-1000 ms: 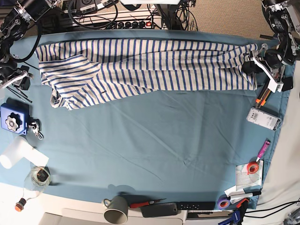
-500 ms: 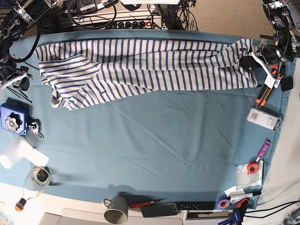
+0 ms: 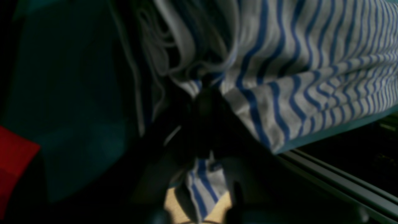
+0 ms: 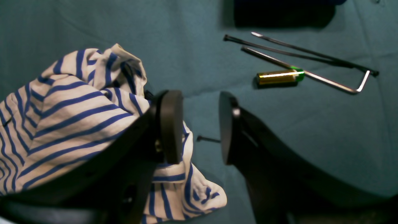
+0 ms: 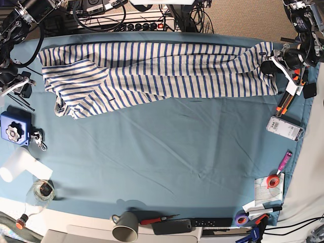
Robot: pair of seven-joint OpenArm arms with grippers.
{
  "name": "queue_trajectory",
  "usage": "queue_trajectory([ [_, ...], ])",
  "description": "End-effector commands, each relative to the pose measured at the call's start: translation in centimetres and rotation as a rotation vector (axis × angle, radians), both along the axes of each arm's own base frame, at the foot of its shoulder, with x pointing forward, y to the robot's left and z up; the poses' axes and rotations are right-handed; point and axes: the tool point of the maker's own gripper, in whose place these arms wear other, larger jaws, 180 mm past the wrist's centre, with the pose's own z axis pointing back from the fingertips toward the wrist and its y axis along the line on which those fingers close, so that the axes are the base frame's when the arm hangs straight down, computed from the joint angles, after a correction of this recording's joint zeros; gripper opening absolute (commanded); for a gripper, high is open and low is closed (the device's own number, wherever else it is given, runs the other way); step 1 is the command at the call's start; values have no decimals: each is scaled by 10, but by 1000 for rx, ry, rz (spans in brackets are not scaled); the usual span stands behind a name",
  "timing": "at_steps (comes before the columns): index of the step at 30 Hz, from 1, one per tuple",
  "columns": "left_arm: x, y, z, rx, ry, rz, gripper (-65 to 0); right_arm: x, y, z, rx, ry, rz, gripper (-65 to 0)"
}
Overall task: Fold the T-shirt properly
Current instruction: 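Hold the shirt ends and fold the left gripper's end toward the right gripper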
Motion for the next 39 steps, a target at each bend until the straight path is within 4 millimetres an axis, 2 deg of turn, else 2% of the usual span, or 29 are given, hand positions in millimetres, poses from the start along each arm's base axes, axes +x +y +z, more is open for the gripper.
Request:
queue_trajectory([
  [1, 6, 4, 7, 10, -31, -3, -650, 7, -7, 19, -36, -53, 0, -450],
  [9, 5, 3, 8, 12, -29, -9, -650, 16, -2, 27, -18, -107, 15, -450],
  [13, 8, 2, 13, 11, -46, -15, -650, 24, 7, 32, 20, -152, 44, -450],
  [15, 10, 1, 18, 21, -65, -25, -650, 26, 13, 29, 25, -139, 65, -450],
  [19, 14, -2, 26, 40, -102, -56, -650, 37, 37, 17, 36, -99, 149, -450],
  [27, 14, -2, 26, 41, -103, -59, -650, 52, 96, -22, 38, 1, 296, -450],
  [31, 14, -2, 27, 41, -104, -59, -650, 54, 113, -31, 73, -8, 306, -450],
  [35, 19, -10, 38, -1, -152, -80, -650, 54, 114, -32, 75, -12, 302, -450],
  [39, 26, -30, 68, -13, -277, -190, -650, 53, 100, -35, 18, 12, 248, -450],
])
